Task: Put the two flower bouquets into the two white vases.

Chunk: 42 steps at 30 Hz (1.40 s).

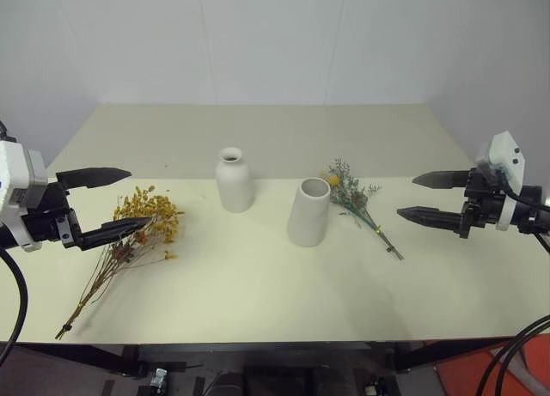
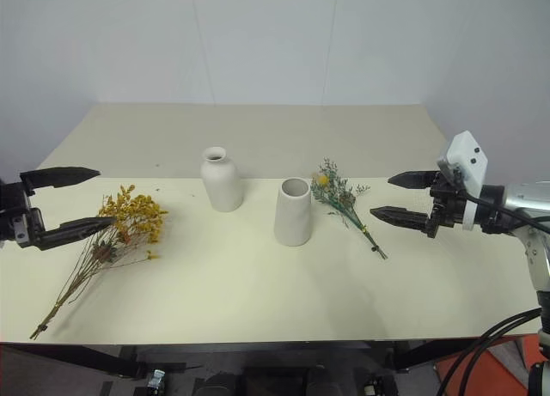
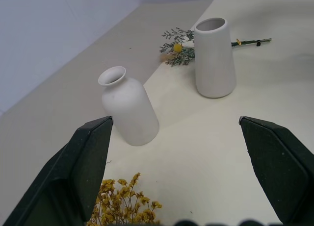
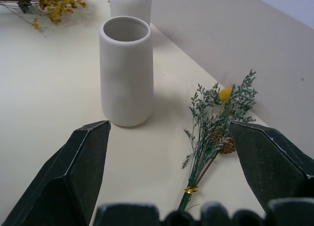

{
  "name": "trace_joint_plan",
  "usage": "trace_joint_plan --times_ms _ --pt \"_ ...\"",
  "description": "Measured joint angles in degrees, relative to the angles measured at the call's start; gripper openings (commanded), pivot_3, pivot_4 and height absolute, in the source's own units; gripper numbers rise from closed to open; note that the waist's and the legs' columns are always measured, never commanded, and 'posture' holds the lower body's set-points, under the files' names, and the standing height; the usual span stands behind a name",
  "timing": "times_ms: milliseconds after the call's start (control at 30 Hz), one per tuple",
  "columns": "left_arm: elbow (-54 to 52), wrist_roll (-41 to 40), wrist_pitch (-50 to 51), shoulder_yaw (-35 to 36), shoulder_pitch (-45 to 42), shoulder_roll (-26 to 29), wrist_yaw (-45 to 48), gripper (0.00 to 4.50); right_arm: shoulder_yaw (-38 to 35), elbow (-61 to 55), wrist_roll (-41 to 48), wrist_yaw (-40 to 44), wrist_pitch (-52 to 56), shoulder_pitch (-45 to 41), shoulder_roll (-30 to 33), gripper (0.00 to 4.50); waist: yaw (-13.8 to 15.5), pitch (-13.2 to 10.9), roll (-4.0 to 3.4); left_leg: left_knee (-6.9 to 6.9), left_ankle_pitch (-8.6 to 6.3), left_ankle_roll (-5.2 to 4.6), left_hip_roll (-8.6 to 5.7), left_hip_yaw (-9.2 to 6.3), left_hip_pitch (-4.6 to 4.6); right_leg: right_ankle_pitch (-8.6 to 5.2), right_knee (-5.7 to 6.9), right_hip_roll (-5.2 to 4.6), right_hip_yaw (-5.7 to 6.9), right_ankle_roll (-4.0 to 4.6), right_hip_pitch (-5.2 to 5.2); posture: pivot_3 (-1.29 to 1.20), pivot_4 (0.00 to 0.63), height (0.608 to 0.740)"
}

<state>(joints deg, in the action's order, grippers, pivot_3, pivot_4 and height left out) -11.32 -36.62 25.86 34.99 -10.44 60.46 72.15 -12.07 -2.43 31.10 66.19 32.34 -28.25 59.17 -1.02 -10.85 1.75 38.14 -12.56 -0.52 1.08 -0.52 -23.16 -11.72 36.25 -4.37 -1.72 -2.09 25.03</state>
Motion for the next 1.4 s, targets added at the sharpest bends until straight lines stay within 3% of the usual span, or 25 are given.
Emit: trace_joint_plan --times_ms 233,333,500,600,700,767,900,1000,1233,1400 --pt "0.03 0.89 -0.08 -0.18 -0.03 0.0 -1.26 4.48 -0.01 -1.05 1.9 -0.39 1.14 -0.18 -0.56 4.5 0.0 0.0 0.0 0.0 0.0 0.0 0.0 0.01 0.01 0.0 0.0 0.0 -0.01 -0.01 0.0 0.0 0.15 0.74" --pt "-0.2 5.08 0.85 -2.83 -0.3 0.92 -6.89 4.48 0.02 -3.87 4.31 -0.32 2.84 -1.2 -2.0 4.5 0.0 0.0 0.0 0.0 0.0 0.0 0.0 0.01 0.03 0.01 0.04 0.02 -0.05 -0.03 0.0 0.0 0.15 0.74" --pt "-2.14 5.2 9.44 -4.62 -3.17 3.17 -14.33 4.48 2.04 -5.4 5.79 0.32 3.41 -5.46 -3.76 4.5 -0.03 0.0 0.0 0.0 0.0 0.0 0.0 0.01 0.0 0.04 -0.03 0.01 -0.05 -0.08 0.0 0.0 0.15 0.74" --pt "-5.08 4.74 20.67 -6.92 -6.4 7.37 -20.35 4.48 4.4 -5.09 5.76 1.91 3.36 -7.32 -4.83 4.5 -0.04 0.0 0.01 0.0 0.0 0.0 -0.02 0.01 -0.01 0.05 -0.02 0.01 -0.07 -0.11 0.0 0.0 0.15 0.74" --pt "-10.72 2.76 34.92 -11.84 -7.52 16.47 -23.07 4.48 6.38 -3.4 5.33 3.26 3.14 -9.3 -5.73 4.5 -0.16 -0.02 0.03 -0.02 0.0 0.0 -0.05 0.05 -0.03 0.05 -0.05 -0.01 -0.13 -0.13 0.03 0.0 0.15 0.74" --pt "-13.46 0.28 42.77 -13.94 -8.64 19.44 -23.5 4.48 7.08 -2.49 4.93 4.04 2.91 -9.99 -6.1 4.5 -0.19 -0.02 0.03 -0.03 0.0 0.0 -0.04 0.09 -0.02 0.05 -0.04 0.0 -0.16 -0.13 0.06 0.0 0.15 0.74" --pt "-12.86 -5.36 59.33 -23.1 -14.65 28.99 -22.57 4.48 8.56 -0.55 3.92 5.45 2.33 -11.66 -7.08 4.5 -0.33 -0.06 0.1 -0.05 0.0 0.0 -0.01 0.09 0.0 0.03 0.0 0.1 -0.18 -0.14 0.1 0.0 0.15 0.74" --pt "-11.39 -6.19 64.39 -27.55 -17.33 32.16 -23.26 4.48 9.11 0.35 3.78 6.3 1.95 -12.04 -7.63 4.5 -0.58 -0.06 0.09 -0.12 0.0 0.0 -0.02 0.13 0.02 0.02 -0.01 0.09 -0.21 -0.14 0.11 0.0 0.15 0.74" --pt "-4.06 -10.81 66.5 -33.96 -14.24 35.63 -27.52 4.48 9.5 1.75 3.21 7.56 1.7 -13.04 -8.04 4.5 -1.1 -0.07 0.09 -0.13 0.0 0.0 -0.04 0.16 0.0 0.03 0.01 0.05 -0.25 -0.14 0.16 0.0 0.15 0.74" --pt "0.75 -14.13 66.51 -37.74 -13.71 31.82 -32.95 4.48 9.57 2.01 2.82 8.16 1.66 -13.76 -8.54 4.5 -1.1 -0.07 0.09 -0.13 0.0 0.0 -0.03 0.16 0.0 0.03 0.04 0.06 -0.25 -0.13 0.16 0.0 0.15 0.74"
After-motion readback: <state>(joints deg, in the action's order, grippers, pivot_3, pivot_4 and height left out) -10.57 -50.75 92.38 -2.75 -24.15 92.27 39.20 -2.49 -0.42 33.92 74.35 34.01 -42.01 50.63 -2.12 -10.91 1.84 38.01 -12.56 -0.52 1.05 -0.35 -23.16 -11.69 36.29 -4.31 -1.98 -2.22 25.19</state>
